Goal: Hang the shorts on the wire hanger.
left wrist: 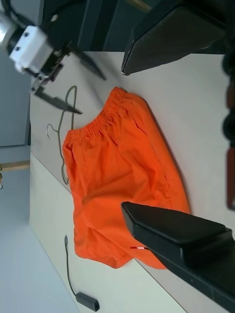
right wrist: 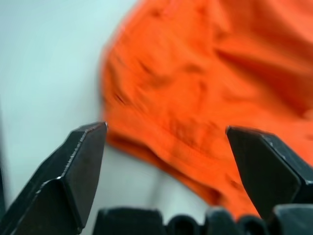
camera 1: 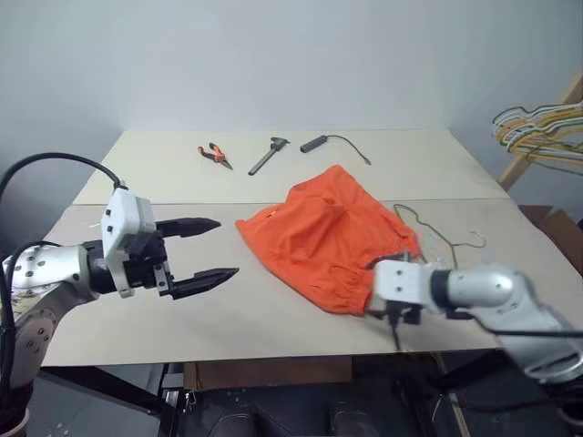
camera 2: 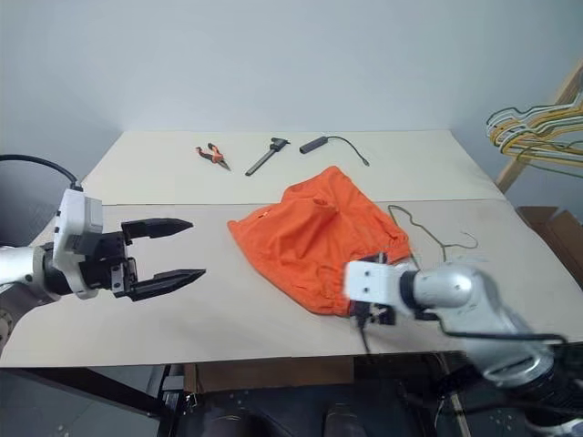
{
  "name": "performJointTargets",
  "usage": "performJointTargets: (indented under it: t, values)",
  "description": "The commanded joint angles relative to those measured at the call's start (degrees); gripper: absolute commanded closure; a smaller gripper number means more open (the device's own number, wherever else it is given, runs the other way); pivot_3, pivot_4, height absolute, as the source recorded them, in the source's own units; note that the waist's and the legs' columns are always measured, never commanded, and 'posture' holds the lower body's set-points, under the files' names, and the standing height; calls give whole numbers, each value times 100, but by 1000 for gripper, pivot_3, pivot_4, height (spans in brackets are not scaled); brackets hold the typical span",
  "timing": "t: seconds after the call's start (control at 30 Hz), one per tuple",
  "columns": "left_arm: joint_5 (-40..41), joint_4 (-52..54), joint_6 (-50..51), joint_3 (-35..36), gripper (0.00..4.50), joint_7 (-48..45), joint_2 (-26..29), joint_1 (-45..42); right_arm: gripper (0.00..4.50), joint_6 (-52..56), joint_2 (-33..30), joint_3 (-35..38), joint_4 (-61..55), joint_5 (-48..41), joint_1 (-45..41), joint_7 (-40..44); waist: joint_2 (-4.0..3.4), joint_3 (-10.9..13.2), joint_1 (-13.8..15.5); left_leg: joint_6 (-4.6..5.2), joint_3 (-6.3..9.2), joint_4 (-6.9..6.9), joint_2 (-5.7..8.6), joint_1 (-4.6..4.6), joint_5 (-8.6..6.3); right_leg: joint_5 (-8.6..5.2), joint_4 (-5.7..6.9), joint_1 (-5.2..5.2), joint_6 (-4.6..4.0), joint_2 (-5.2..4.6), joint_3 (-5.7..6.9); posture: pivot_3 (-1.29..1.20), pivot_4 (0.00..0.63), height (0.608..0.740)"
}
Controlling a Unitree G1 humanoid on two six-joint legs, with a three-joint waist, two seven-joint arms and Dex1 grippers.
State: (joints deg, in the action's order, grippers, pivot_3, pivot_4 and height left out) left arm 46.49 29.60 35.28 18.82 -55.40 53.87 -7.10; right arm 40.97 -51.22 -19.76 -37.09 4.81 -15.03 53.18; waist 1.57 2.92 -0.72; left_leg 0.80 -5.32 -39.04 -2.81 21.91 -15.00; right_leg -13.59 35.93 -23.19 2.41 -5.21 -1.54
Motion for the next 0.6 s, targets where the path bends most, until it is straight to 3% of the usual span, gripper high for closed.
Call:
performJointTargets:
  t: [0.03, 0.2, 0.27, 0.6]
  values:
    - [-17, 7, -103, 35, 0, -21, -5, -139, 25, 1105, 177, -659, -265, 733, -256, -481, 0, 0, 0, -1, 0, -1, 1, 1, 2, -2, 0, 1, -3, -1, 0, 16, 41, 740]
    - [-61, 4, -128, 38, 0, -38, -28, -113, 25, 1858, 710, -1449, 284, 1436, -694, -1095, 5, 0, -4, -1, 1, -2, 2, 5, 3, -3, 3, -4, -5, 1, 0, 20, 41, 740]
    - [-72, 11, -132, 41, 0, -40, -41, -100, 386, 2087, 928, -1550, 397, 1464, -858, -1163, 5, 0, -7, -1, 1, -1, 3, 10, 3, 0, 4, -8, 3, 1, 0, 20, 41, 740]
    - [-225, -52, -224, -25, 0, -52, -167, -104, 3604, 2205, 1074, -2249, 519, 1707, -1055, -1245, 8, -1, -6, -1, 13, 5, 2, 17, 2, 3, 3, -10, 24, 2, 12, 25, 30, 740]
